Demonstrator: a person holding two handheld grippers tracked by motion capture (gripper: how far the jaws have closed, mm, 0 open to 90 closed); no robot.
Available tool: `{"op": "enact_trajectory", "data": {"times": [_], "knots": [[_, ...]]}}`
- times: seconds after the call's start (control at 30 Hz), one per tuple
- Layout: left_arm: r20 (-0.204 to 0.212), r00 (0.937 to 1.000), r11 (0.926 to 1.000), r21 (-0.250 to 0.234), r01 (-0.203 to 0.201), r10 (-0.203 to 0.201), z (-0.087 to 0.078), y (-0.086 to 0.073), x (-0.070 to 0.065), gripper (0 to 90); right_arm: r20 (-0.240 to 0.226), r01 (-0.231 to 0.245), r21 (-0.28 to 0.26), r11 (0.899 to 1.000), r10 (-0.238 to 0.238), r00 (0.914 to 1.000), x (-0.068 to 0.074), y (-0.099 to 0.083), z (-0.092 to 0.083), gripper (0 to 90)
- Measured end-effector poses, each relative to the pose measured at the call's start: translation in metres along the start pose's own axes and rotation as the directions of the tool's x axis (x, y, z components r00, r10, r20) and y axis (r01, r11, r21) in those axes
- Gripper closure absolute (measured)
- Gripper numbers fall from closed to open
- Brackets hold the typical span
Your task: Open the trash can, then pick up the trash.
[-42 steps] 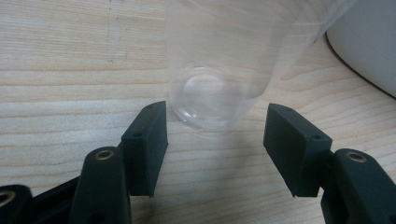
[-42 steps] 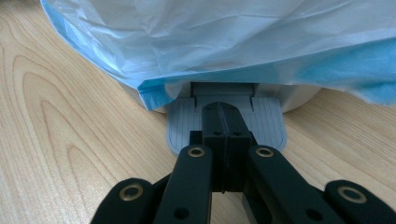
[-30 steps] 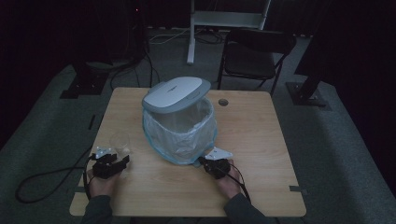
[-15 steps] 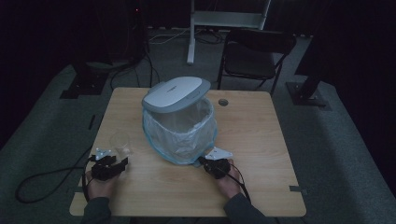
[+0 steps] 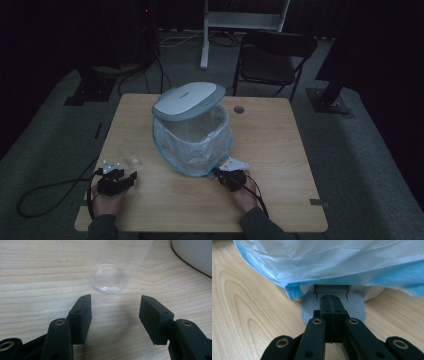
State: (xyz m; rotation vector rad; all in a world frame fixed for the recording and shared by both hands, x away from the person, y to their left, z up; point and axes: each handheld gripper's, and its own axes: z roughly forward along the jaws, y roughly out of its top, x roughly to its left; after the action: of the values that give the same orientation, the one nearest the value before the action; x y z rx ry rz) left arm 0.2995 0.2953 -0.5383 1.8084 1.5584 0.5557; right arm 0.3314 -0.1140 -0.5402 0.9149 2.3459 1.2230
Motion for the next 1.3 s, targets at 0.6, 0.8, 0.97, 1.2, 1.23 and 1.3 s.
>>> {"op": "enact_trajectory", "data": {"times": [0.6,0.8,0.97,1.2,1.23,1.3], "knots": [[0.02,0.9983,0.9959,-0.071,0.056,-0.054,-0.024,-0.002,0.005,45.1,-0.008,0.002,-0.001,1.0,-0.002,1.0,-0.001,0.001,0.001,90.0],[0.033,0.9977,0.9923,-0.107,0.062,-0.059,-0.036,0.005,0.005,45.9,-0.009,-0.002,-0.002,1.0,0.002,1.0,-0.001,0.001,0.001,90.0],[0.055,0.9969,0.9872,-0.146,0.063,-0.056,-0.046,0.015,0.004,46.0,-0.003,0.0,-0.003,1.0,0.0,1.0,0.0,0.001,0.001,90.0],[0.054,0.9965,0.9825,-0.172,0.071,-0.063,-0.056,0.023,0.006,46.7,0.0,-0.003,-0.006,1.0,0.003,1.0,0.0,0.0,0.001,90.0],[0.05,0.9969,0.982,-0.176,0.068,-0.06,-0.057,0.026,0.007,46.7,-0.002,-0.004,-0.007,1.0,0.004,1.0,0.0,0.0,0.001,90.0],[0.05,0.9967,0.9811,-0.18,0.072,-0.064,-0.058,0.026,0.007,46.7,-0.002,-0.004,-0.006,1.0,0.004,1.0,0.0,0.0,0.001,90.0]]}}
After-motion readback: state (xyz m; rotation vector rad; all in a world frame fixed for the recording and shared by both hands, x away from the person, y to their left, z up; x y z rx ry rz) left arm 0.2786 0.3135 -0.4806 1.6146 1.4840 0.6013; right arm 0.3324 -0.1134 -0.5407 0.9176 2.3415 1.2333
